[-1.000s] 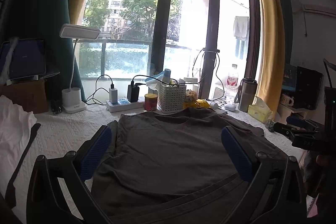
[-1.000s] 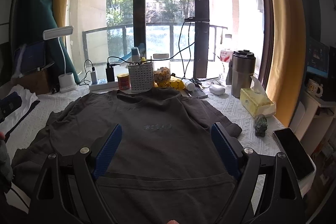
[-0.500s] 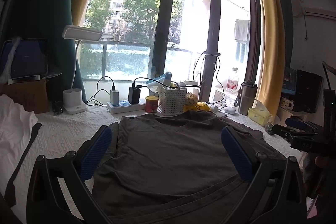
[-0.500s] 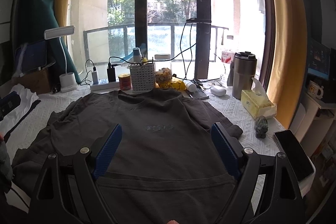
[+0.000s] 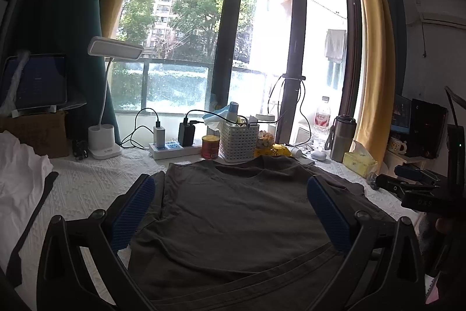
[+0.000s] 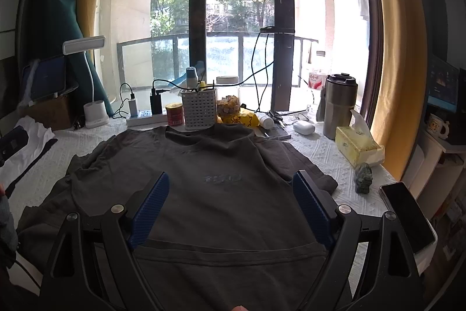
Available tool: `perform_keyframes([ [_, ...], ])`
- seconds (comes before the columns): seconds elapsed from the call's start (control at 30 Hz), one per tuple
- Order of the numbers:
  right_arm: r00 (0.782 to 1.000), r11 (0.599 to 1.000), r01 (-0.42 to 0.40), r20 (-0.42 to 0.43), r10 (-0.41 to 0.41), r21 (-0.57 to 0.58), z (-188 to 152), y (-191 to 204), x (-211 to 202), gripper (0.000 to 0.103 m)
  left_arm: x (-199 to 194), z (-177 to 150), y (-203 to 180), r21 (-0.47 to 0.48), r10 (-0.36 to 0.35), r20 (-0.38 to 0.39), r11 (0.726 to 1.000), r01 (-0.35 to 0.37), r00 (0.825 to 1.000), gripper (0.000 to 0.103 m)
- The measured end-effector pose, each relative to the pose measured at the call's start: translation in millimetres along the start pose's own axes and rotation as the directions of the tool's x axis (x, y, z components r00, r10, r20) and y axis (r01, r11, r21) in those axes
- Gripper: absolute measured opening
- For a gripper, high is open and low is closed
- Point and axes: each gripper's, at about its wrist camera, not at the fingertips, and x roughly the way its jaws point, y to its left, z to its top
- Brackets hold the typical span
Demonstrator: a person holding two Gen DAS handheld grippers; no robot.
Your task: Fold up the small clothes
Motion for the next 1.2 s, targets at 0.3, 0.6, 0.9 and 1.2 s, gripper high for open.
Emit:
perform_keyframes([
  [0.3, 1.0, 1.0, 0.0, 0.002, 0.0, 0.002, 1.2, -0.3, -0.6, 0.089, -0.7, 0.6, 1.6, -0.005, 0.001, 0.002, 1.0, -0.001, 1.0, 0.103],
  [0.6, 1.0, 1.0, -0.001, 0.002, 0.001, 0.002, 1.4, -0.2, -0.4, 0.089, -2.0, 0.8, 1.5, -0.008, -0.002, 0.003, 1.0, 0.002, 1.0, 0.103],
  [0.9, 1.0, 1.0, -0.01, 0.008, 0.01, -0.001, 5.5, 1.9, -1.6, 0.089, -3.7, 4.6, -2.9, -0.008, -0.009, 0.008, 1.0, 0.009, 1.0, 0.103],
  [1.2, 1.0, 1.0, -0.005, 0.006, 0.005, 0.008, 8.3, -3.0, -1.2, 0.089, -0.2, 8.5, -1.7, -0.011, -0.01, -0.005, 1.0, 0.01, 1.0, 0.103],
])
